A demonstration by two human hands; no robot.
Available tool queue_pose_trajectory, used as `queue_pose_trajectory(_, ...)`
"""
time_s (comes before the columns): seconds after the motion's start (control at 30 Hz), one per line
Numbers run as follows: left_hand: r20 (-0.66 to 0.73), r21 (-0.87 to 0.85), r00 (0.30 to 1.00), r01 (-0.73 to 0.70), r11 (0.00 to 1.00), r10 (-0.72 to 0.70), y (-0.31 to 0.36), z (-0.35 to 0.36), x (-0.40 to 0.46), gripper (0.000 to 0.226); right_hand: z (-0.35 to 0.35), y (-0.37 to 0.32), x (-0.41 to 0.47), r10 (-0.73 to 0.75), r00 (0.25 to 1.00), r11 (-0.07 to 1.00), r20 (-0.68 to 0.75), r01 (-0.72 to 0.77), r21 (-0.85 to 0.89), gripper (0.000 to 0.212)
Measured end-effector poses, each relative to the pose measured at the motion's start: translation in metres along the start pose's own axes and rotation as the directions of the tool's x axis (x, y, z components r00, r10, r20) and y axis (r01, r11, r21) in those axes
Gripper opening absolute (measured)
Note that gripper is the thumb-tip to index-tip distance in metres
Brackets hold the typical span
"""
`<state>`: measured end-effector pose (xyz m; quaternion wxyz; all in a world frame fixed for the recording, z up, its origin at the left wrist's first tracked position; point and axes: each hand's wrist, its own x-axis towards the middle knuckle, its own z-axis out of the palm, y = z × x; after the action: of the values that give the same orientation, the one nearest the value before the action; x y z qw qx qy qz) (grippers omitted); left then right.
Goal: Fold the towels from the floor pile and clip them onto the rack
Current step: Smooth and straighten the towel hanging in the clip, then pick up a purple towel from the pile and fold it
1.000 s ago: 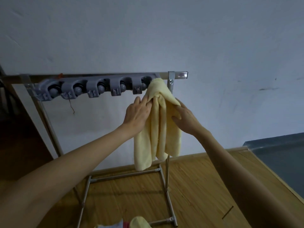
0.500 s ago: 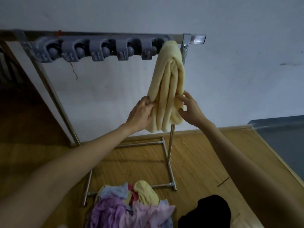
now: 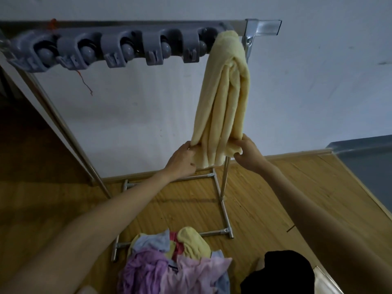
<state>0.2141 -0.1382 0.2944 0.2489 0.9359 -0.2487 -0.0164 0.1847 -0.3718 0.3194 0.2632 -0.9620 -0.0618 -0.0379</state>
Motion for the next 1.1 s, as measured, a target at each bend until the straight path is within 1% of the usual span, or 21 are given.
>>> queue_pose_trajectory(0.07, -0.088, 0.023, 0.995, 0.048, 0.999, -0.045, -0.003, 0.001, 0.004, 0.062, 0.003, 0.002, 0.002, 0.035, 0.999, 0.996, -0.02, -0.037, -0.082, 0.051)
queue_pose_trajectory(0.13, -0.193, 0.056, 0.972, 0.146, 0.988, -0.133, -0.008, 0.001, 0.008, 0.06, 0.004, 0.004, 0.002, 0.092, 0.993, 0.978, -0.067, -0.103, -0.179, 0.043)
queue_pose_trajectory(0.17, -0.226, 0.078, 0.957, 0.206, 0.975, -0.184, -0.009, 0.0, 0.01, 0.061, 0.005, 0.004, 0.002, 0.11, 0.989, 0.966, -0.097, -0.13, -0.223, 0.039)
queue_pose_trajectory(0.23, -0.232, 0.129, 0.939, 0.289, 0.949, -0.254, -0.01, 0.001, 0.012, 0.068, 0.006, 0.004, -0.002, 0.112, 0.983, 0.946, -0.143, -0.15, -0.288, 0.035)
queue_pose_trajectory(0.3, -0.185, 0.177, 0.946, 0.299, 0.938, -0.267, -0.008, 0.005, 0.013, 0.077, 0.01, 0.006, -0.004, 0.099, 0.983, 0.937, -0.158, -0.145, -0.318, 0.038)
queue_pose_trajectory(0.4, -0.102, 0.204, 0.976, 0.212, 0.956, -0.194, -0.004, 0.014, 0.012, 0.086, 0.014, 0.006, -0.008, 0.084, 0.988, 0.943, -0.126, -0.12, -0.31, 0.038)
queue_pose_trajectory(0.5, -0.014, 0.16, 0.997, 0.077, 0.984, -0.075, 0.001, 0.024, 0.007, 0.081, 0.017, 0.003, -0.015, 0.049, 0.997, 0.965, -0.061, -0.063, -0.256, 0.04)
queue_pose_trajectory(0.6, 0.059, 0.159, 0.998, -0.021, 0.987, 0.012, 0.008, 0.03, 0.0, 0.08, 0.022, 0.005, -0.021, -0.021, 1.0, 0.986, 0.0, 0.02, -0.163, 0.047)
queue_pose_trajectory(0.7, 0.135, 0.116, 0.99, -0.06, 0.991, 0.044, 0.006, 0.032, -0.008, 0.076, 0.029, 0.009, -0.025, -0.085, 0.994, 0.995, 0.061, 0.089, -0.051, 0.048)
queue_pose_trajectory(0.73, 0.158, 0.102, 0.986, -0.066, 0.993, 0.05, 0.003, 0.033, -0.011, 0.077, 0.032, 0.009, -0.029, -0.083, 0.994, 0.996, 0.077, 0.085, -0.023, 0.051)
queue_pose_trajectory(0.8, 0.199, 0.082, 0.978, -0.079, 0.994, 0.061, -0.007, 0.038, -0.02, 0.079, 0.045, 0.013, -0.039, -0.05, 0.994, 0.999, 0.101, 0.052, -0.013, 0.064)
queue_pose_trajectory(0.87, 0.237, 0.071, 0.97, -0.074, 0.995, 0.056, -0.02, 0.047, -0.039, 0.082, 0.063, 0.015, -0.054, 0.01, 0.991, 0.999, 0.134, -0.003, -0.048, 0.078)
queue_pose_trajectory(0.9, 0.256, 0.072, 0.966, -0.061, 0.996, 0.041, -0.028, 0.054, -0.05, 0.083, 0.075, 0.016, -0.062, 0.042, 0.986, 0.998, 0.16, -0.033, -0.059, 0.082)
queue_pose_trajectory(1.0, 0.328, 0.089, 0.943, 0.029, 0.996, -0.057, -0.061, 0.077, -0.093, 0.085, 0.115, 0.017, -0.087, 0.103, 0.949, 0.993, 0.299, -0.084, -0.077, 0.079)
queue_pose_trajectory(1.1, 0.388, 0.101, 0.904, 0.153, 0.983, -0.18, -0.102, 0.105, -0.142, 0.085, 0.162, 0.017, -0.111, 0.14, 0.884, 0.987, 0.446, -0.09, -0.13, 0.073)
